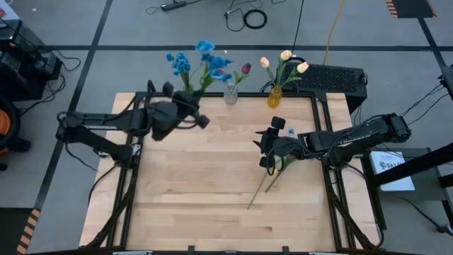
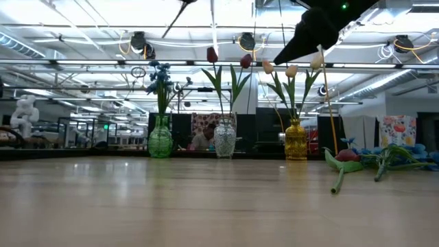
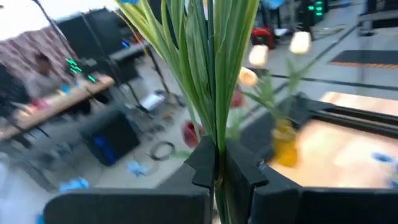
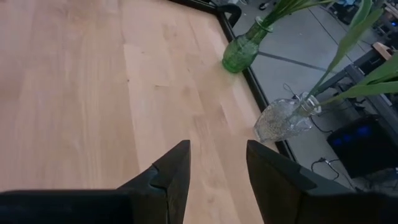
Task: Sort flowers into vase by color
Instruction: Put the left blue flowers into the green vase
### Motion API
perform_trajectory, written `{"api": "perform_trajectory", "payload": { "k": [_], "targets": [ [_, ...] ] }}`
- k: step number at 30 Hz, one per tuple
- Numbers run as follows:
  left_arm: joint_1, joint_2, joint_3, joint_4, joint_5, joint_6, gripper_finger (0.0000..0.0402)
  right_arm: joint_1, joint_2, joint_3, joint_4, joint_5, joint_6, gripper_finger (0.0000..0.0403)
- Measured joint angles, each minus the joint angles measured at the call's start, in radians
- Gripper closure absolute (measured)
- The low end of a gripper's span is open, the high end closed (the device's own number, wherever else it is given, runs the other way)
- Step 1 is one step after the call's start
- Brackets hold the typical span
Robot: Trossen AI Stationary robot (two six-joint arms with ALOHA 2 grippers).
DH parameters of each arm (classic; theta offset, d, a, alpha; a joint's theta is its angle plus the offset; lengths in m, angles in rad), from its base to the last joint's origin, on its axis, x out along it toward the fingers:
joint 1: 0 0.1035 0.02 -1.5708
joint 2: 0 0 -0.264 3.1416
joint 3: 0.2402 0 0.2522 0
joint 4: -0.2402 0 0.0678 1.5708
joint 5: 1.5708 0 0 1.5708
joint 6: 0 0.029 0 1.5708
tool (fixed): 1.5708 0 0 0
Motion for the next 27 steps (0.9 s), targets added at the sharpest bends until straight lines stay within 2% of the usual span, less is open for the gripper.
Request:
{"api": "perform_trajectory", "payload": {
  "k": [5,10,16,23,25,27],
  "targets": [
    [0.126,0.028,-0.019,0.126,0.140,0.095,0.0381,0.000,0.000,0.000,0.010,-0.001,0.034,0.0255],
    [0.253,0.011,-0.166,0.331,0.328,0.110,0.0381,-0.005,0.006,0.000,0.024,-0.001,0.065,0.0255],
    [0.278,-0.016,-0.338,0.589,0.498,0.078,0.0382,-0.012,0.027,-0.003,0.104,-0.031,0.035,0.0255],
    [0.233,-0.016,-0.418,0.625,0.698,0.068,0.0382,-0.063,0.074,-0.001,0.529,-0.064,-0.148,0.0255],
    [0.219,-0.022,-0.423,0.629,0.748,0.068,0.0382,-0.090,0.074,-0.002,0.643,-0.104,-0.199,0.0254],
    [0.204,-0.043,-0.426,0.615,0.801,0.080,0.0382,-0.128,0.072,-0.001,0.748,-0.191,-0.212,0.0248]
  ]
}}
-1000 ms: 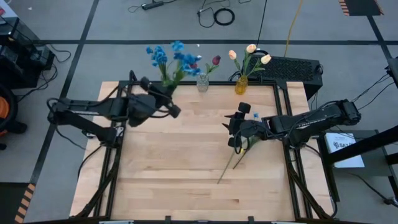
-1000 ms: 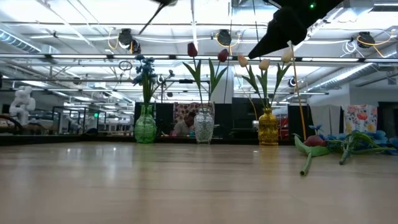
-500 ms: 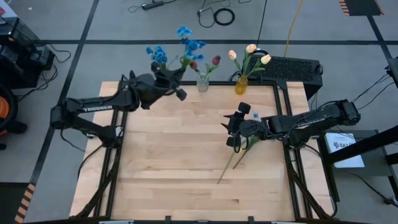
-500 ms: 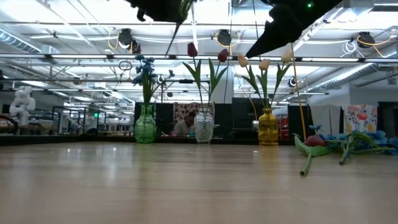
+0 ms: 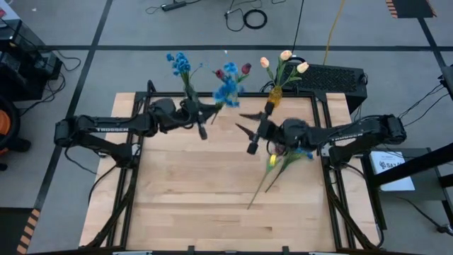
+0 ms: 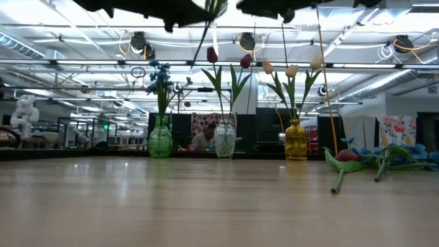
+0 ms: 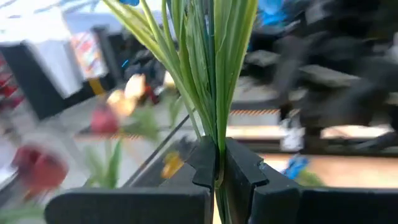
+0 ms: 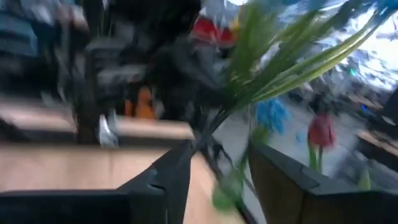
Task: Sort flowers into vase by color
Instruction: Put the left blue flowers into the green vase
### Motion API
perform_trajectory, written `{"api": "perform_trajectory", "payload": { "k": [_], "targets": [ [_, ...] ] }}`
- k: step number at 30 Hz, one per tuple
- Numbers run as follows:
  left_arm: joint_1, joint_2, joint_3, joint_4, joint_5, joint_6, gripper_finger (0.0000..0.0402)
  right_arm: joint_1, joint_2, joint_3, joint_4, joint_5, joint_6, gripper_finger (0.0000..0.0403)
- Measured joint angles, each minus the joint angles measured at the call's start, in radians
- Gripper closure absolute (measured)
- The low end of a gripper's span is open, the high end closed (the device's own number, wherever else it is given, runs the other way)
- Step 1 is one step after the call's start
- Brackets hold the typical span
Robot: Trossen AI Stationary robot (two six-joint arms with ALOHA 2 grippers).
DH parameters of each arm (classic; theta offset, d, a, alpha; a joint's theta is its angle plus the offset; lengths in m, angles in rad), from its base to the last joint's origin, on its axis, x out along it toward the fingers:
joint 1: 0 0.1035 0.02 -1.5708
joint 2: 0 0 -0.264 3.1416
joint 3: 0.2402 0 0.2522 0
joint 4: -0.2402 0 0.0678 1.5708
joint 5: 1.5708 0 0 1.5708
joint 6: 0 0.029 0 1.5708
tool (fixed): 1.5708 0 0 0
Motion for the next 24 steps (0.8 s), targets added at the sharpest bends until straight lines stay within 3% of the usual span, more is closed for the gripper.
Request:
{"api": "perform_trajectory", "payload": {
  "k": [5,9,14,24],
  "targets": [
    [-0.041,-0.053,0.001,-0.022,0.101,0.045,0.0382,-0.098,0.000,0.000,0.064,-0.266,0.071,0.0202],
    [-0.068,-0.078,0.001,-0.020,0.185,0.092,0.0382,-0.161,0.036,0.000,0.102,-0.399,0.139,0.0145],
    [-0.077,-0.079,0.001,-0.073,0.231,0.135,0.0382,-0.198,0.098,0.000,0.292,-0.546,0.225,0.0091],
    [-0.078,-0.069,0.001,-0.103,0.234,0.134,0.0382,-0.218,0.245,0.038,0.466,-0.706,0.300,0.0078]
  ]
}}
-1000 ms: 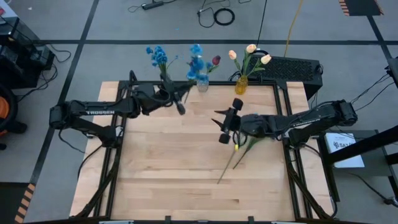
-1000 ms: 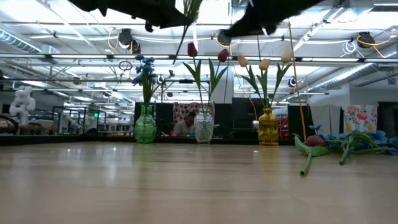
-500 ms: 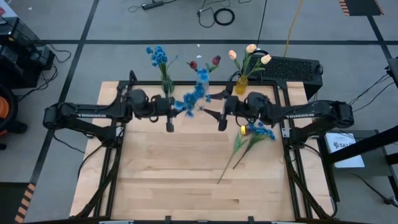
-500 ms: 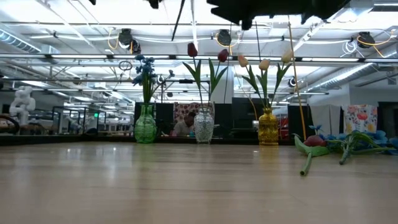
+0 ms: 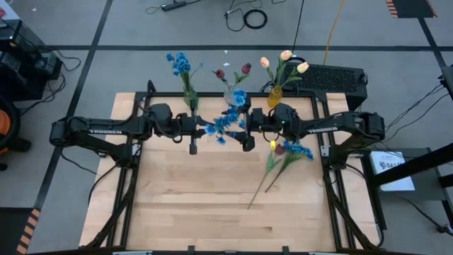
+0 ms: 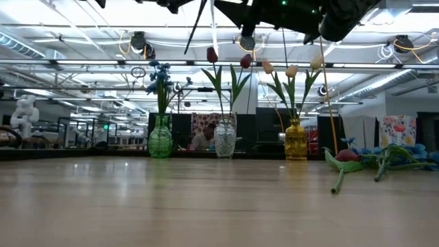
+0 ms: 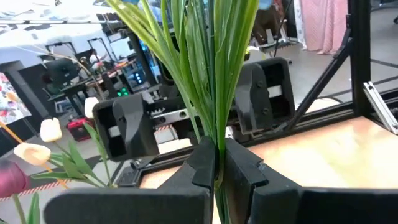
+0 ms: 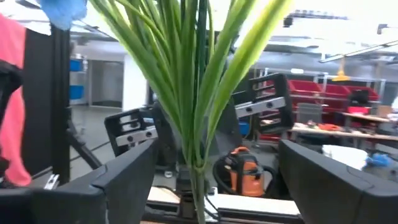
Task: Sort flowers into vase by color
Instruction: Put the left blue flowers into the green vase
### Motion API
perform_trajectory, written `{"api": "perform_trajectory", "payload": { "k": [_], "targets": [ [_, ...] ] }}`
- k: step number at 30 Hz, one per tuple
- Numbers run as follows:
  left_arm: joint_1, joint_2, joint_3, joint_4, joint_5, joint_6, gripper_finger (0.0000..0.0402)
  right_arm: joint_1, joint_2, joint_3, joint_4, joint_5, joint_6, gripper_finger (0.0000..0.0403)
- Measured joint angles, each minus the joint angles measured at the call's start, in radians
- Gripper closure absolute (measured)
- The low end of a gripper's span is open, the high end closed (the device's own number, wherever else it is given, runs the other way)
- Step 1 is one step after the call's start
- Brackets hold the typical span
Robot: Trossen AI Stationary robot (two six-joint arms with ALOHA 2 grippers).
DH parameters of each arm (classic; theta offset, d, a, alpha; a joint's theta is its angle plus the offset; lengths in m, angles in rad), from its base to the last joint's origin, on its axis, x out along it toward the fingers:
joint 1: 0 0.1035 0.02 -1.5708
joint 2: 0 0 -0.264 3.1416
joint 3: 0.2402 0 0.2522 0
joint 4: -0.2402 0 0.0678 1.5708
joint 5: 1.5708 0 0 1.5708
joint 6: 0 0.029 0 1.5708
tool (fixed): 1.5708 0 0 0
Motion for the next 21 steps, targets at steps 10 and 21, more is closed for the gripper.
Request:
{"api": "perform_trajectory", "payload": {
  "k": [10,21],
  "targets": [
    [0.000,0.000,0.000,-0.037,0.000,-0.001,0.0382,0.001,0.079,0.118,0.013,-0.105,0.011,0.0081],
    [0.000,0.000,0.000,-0.054,0.000,-0.018,0.0382,0.005,0.155,0.200,-0.004,-0.148,0.047,0.0183]
  ]
}}
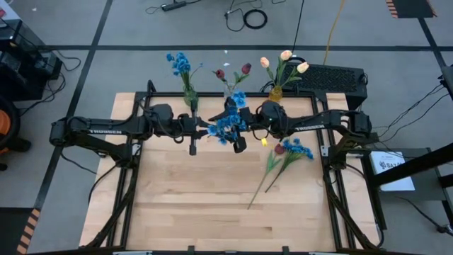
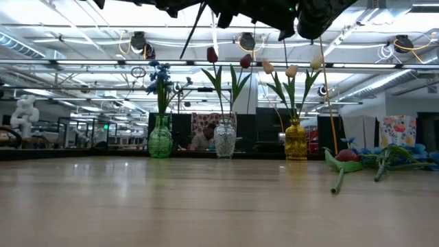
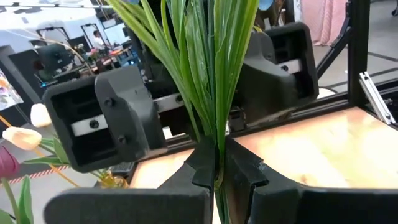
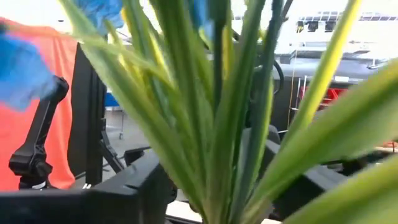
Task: Sort flowers into vase by color
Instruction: Put the left blue flowers into the green vase
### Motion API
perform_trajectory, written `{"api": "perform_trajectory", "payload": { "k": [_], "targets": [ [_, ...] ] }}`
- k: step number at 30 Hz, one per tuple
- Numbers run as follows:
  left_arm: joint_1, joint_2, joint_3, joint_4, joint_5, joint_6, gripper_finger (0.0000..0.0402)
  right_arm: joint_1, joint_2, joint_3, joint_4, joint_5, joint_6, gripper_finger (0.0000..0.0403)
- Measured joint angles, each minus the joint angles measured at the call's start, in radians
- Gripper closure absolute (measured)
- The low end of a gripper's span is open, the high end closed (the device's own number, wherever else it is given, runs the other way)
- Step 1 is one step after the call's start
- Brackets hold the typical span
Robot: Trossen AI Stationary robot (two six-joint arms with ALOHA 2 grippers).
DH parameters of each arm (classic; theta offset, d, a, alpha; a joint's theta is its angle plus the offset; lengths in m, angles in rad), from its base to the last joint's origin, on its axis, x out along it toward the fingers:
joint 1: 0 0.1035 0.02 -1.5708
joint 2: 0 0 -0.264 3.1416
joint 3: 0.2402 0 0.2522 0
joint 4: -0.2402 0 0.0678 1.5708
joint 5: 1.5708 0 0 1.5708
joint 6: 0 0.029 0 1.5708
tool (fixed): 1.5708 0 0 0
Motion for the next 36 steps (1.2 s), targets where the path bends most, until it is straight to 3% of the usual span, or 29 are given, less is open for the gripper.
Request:
{"api": "perform_trajectory", "payload": {
  "k": [6,15,19,23,29,36],
  "targets": [
    [0.000,0.000,0.000,-0.017,0.000,0.018,0.0382,0.000,0.000,0.000,-0.004,0.000,0.006,0.0250],
    [0.000,-0.016,0.000,-0.028,-0.001,0.018,0.0382,0.000,0.000,-0.001,-0.024,0.000,0.000,0.0301],
    [-0.001,-0.019,0.000,-0.036,-0.031,0.011,0.0375,0.000,0.000,-0.001,-0.023,0.004,-0.005,0.0344],
    [0.000,-0.023,0.000,-0.044,-0.070,-0.008,0.0342,-0.007,0.000,-0.001,-0.022,0.011,-0.005,0.0393],
    [0.000,-0.041,0.000,-0.082,-0.088,-0.034,0.0265,-0.010,-0.001,-0.001,-0.027,0.009,0.005,0.0391],
    [-0.001,-0.121,0.001,-0.227,-0.213,-0.067,0.0190,-0.026,-0.044,-0.002,-0.085,0.052,-0.001,0.0398]
  ]
}}
